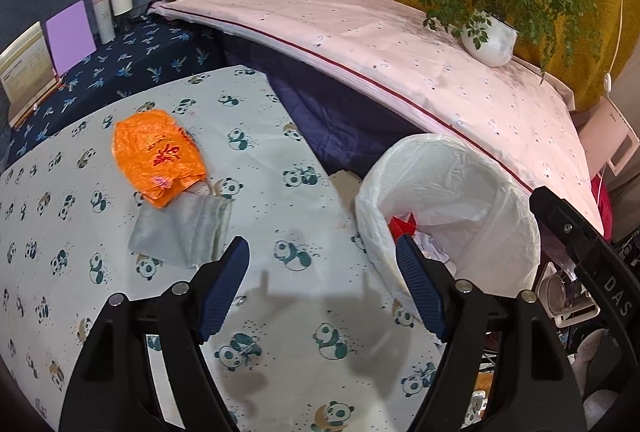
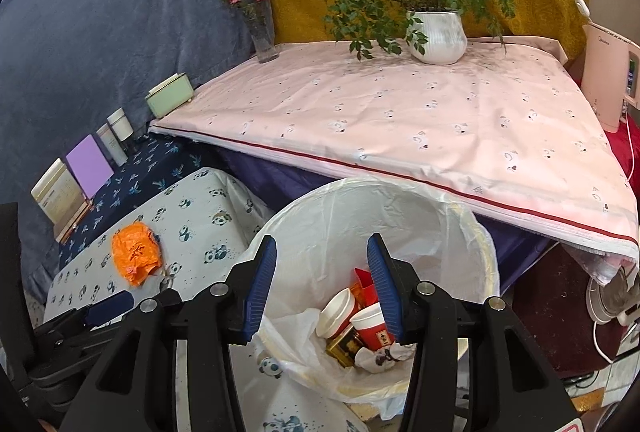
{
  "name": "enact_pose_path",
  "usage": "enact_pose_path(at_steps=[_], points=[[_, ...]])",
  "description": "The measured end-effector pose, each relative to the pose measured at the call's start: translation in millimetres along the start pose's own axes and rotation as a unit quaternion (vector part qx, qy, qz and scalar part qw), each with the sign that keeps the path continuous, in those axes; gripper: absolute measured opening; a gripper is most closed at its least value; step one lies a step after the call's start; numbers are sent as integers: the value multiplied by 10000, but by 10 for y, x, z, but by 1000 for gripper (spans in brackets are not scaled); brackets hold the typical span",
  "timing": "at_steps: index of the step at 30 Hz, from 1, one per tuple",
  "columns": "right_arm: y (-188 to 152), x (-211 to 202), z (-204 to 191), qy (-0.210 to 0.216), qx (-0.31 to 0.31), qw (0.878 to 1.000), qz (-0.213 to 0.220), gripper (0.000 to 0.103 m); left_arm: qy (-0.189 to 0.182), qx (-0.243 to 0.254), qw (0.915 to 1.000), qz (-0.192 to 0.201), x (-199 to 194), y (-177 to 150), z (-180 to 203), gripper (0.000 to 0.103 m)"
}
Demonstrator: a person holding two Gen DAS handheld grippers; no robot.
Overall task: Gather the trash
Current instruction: 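Move both grippers back over the orange bag and grey pouch, then grasp the orange plastic bag with the left gripper while the right grasps the grey pouch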
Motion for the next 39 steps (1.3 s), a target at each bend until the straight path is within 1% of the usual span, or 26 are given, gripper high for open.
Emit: enact_pose_path(at_steps=[6, 7, 8, 9, 20, 28, 39], points=[[-41, 15, -220, 116, -183, 9997, -64, 46, 67, -243, 9997, 26, -51, -11, -239, 72], [-53, 19, -262, 138, -212, 9997, -79, 46, 82, -278, 9996, 29, -57, -12, -274, 75], [-63, 27, -306, 164, -245, 9995, -102, 46, 119, -343, 9993, 49, -72, -14, -332, 80], [-79, 38, -353, 193, -285, 9993, -129, 46, 141, -394, 9991, 93, -90, -19, -382, 81], [-278, 201, -907, 428, -753, 9953, -423, 46, 351, -775, 9962, 177, -183, -42, -920, 81], [-405, 362, -1311, 603, -1067, 9904, -640, 46, 514, -1047, 9931, 155, -185, -56, -1302, 81], [-597, 695, -1713, 802, -1311, 9827, -1035, 46, 698, -1412, 9875, 37, -69, 7, -1827, 82]])
Point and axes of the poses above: each gripper's, at about its wrist camera, not at the fingertips, and x roughly the way its jaws point, z to its right, y to its top, the point moved 2 cm from there along x, roughly the way its jaws point, and after that the axes turned 7 degrees about -z, right-handed, at the moved point
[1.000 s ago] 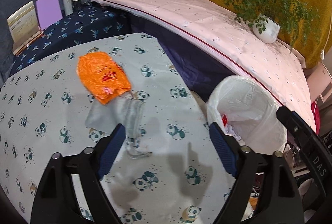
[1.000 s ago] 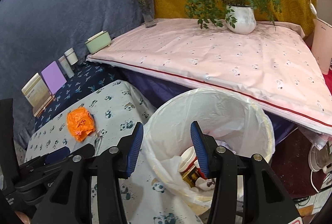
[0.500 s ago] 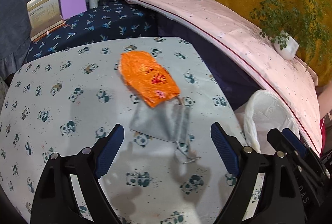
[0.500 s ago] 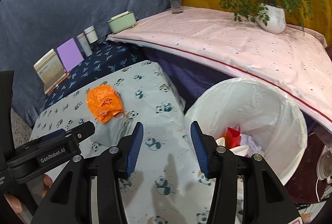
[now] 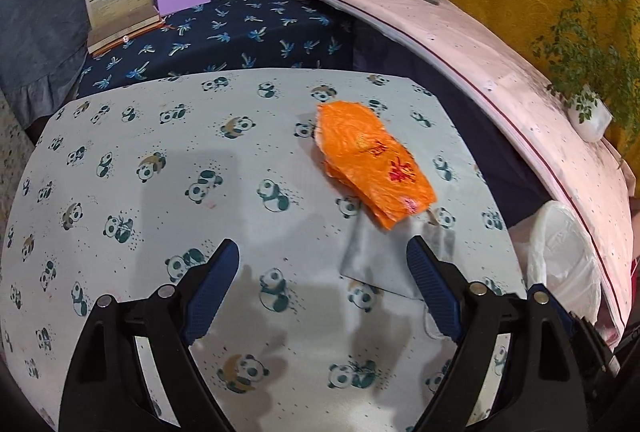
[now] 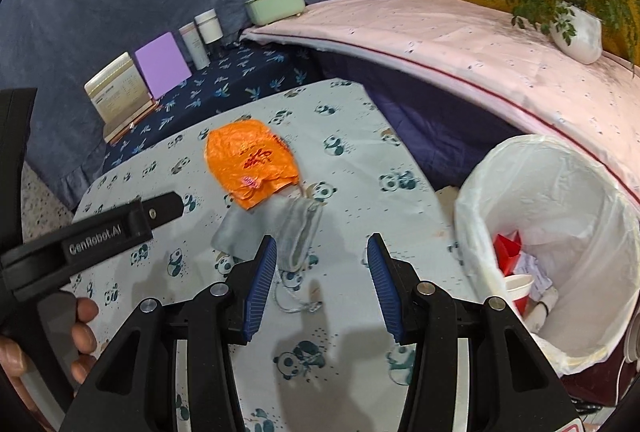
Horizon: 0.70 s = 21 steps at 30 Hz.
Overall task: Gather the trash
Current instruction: 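Grasp the orange plastic bag with the left gripper while the right grasps the grey pouch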
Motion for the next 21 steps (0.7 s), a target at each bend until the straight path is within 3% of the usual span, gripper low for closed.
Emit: enact_pose_path(at_steps=[14, 21], points=[[129, 569, -155, 177, -36, 9991, -371, 46, -192, 79, 9994, -274, 494, 423, 202, 85], [90, 775, -156, 232, -37, 9983, -541, 33, -235, 54, 9982, -551, 826, 533, 285, 83]])
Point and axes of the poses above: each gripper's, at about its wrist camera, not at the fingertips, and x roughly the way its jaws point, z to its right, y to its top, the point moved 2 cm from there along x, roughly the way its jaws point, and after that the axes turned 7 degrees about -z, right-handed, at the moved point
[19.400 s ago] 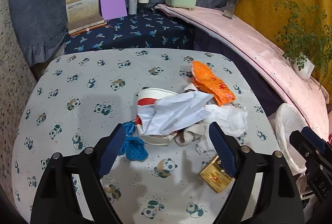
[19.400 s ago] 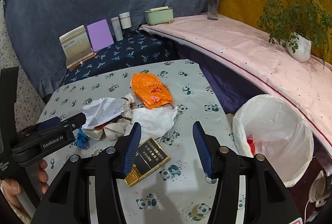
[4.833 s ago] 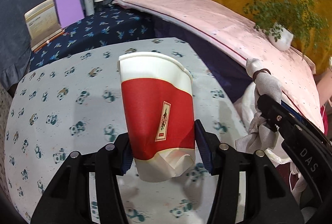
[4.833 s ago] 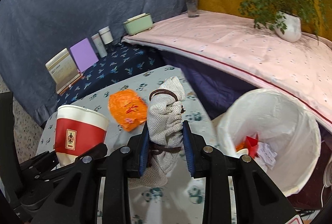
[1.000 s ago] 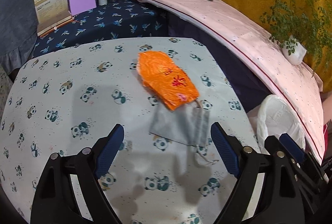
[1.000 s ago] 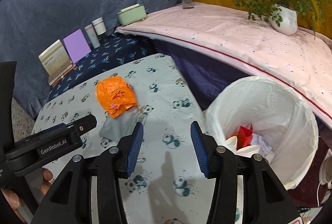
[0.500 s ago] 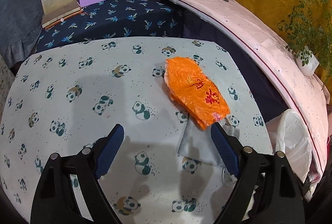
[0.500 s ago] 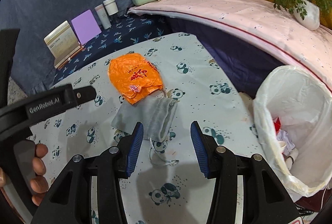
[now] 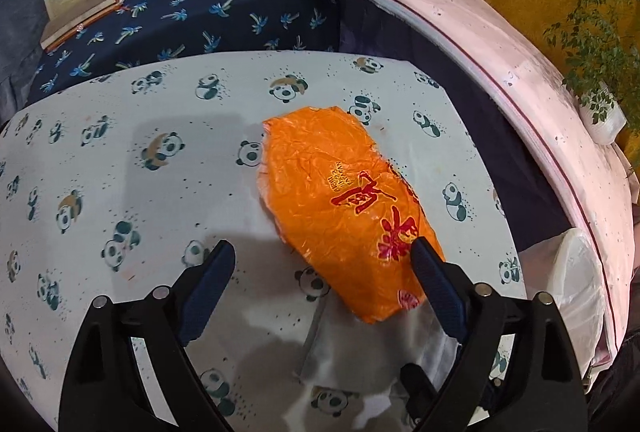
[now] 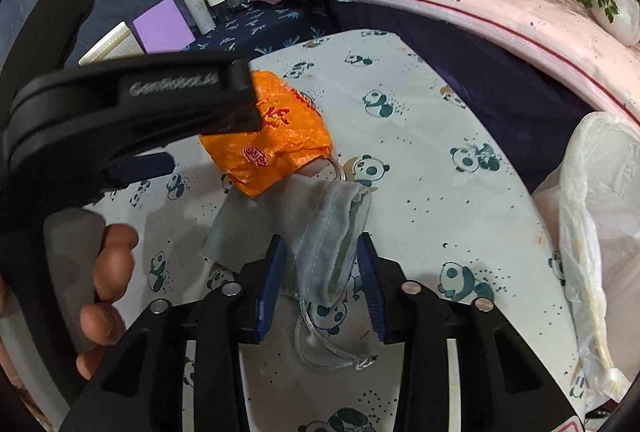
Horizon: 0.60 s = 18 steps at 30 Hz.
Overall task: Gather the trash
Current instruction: 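Grasp the orange plastic bag with the left gripper while the right grasps the grey pouch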
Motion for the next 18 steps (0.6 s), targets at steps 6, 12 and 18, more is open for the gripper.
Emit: enact_pose_path(at_steps=[6, 12, 18], points=[[-4, 36, 15, -7, -9, 10000, 53, 22, -152, 151, 9995, -210, 140, 3, 72, 48], [-58, 4, 42, 90, -27, 9999, 70, 10, -204, 250, 9994, -141, 62, -60, 106, 27], [-106, -97, 37, 26, -74, 9999, 120, 8, -145, 333, 9993, -4, -116, -152, 154, 22]])
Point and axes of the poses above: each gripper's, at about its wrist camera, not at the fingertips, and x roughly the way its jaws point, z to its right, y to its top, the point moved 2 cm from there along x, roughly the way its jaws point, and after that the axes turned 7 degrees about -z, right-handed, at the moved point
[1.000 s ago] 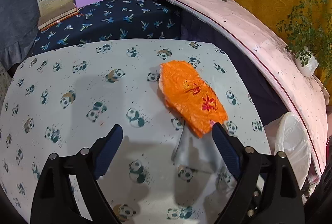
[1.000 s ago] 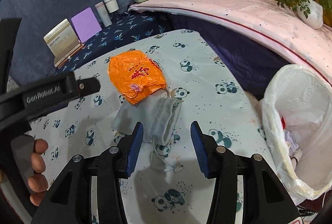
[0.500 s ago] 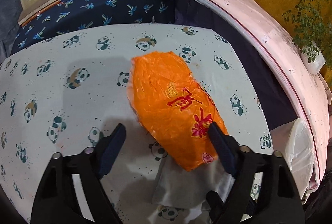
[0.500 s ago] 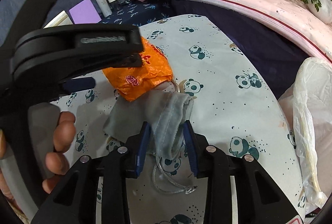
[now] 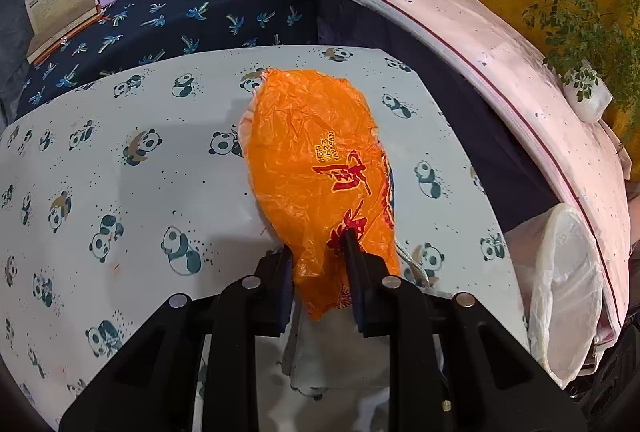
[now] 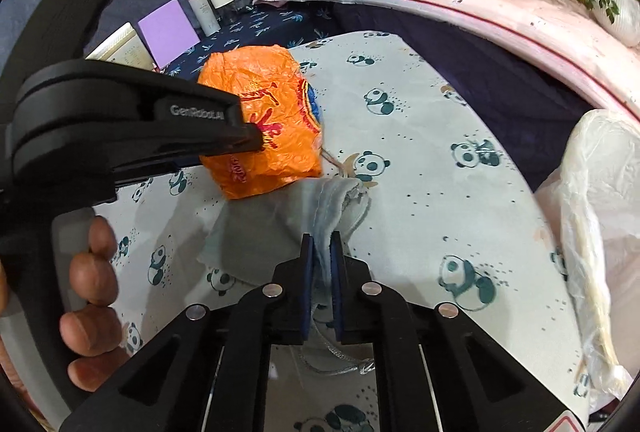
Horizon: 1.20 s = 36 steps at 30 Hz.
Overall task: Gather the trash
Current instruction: 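Grasp the orange plastic bag with the left gripper while the right grasps the grey pouch, then lift and carry the orange bag and grey pouch over the bin with both grippers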
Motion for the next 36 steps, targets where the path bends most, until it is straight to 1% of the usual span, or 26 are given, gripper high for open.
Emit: enact_pose_path(at_steps=[7, 10, 16, 23, 32, 36], points=[[-103, -288, 112, -62, 17, 9999, 151, 8, -3, 77, 9999, 118, -222, -128, 115, 20], [-144, -468, 211, -190, 42, 9994, 288, 8, -13, 70, 9998, 191, -351, -202, 157, 20], [-212, -760, 501, -359, 318, 9977, 480, 7, -27, 150, 9994, 305, -574, -356, 246, 20], [-251, -1117, 738, -483, 497, 9944, 792, 7, -61, 431, 9986, 300, -687, -596, 530, 20], [-312, -1422, 997, -591, 691, 9901, 1069, 8, -123, 846, 9960, 242, -722, -828, 942, 20], [-340, -1500, 1093, -639, 778, 9885, 1128, 8, -205, 1030, 9943, 197, -720, -915, 1131, 20]])
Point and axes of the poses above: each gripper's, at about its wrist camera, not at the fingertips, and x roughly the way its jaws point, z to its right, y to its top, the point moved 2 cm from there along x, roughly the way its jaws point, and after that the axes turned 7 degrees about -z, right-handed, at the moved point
